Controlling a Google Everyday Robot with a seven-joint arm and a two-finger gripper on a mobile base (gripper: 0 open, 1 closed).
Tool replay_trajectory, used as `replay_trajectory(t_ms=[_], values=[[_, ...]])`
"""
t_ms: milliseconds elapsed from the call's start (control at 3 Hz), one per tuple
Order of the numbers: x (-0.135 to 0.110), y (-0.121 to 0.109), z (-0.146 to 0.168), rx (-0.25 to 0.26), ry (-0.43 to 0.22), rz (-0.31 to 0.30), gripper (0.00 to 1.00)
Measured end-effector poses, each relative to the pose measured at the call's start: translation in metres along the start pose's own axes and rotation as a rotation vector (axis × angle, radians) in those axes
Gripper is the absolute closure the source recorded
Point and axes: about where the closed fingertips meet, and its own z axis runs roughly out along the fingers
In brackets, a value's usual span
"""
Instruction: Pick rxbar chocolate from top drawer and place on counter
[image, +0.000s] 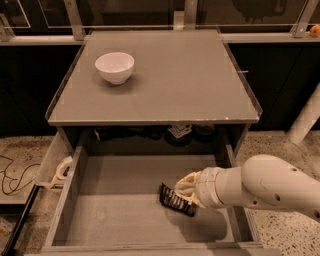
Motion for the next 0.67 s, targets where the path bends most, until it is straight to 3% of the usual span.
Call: replay_trajectory(t_ms=[667], values=[[0.0000, 0.0000, 0.0000, 0.000, 0.000, 0.000, 0.34]])
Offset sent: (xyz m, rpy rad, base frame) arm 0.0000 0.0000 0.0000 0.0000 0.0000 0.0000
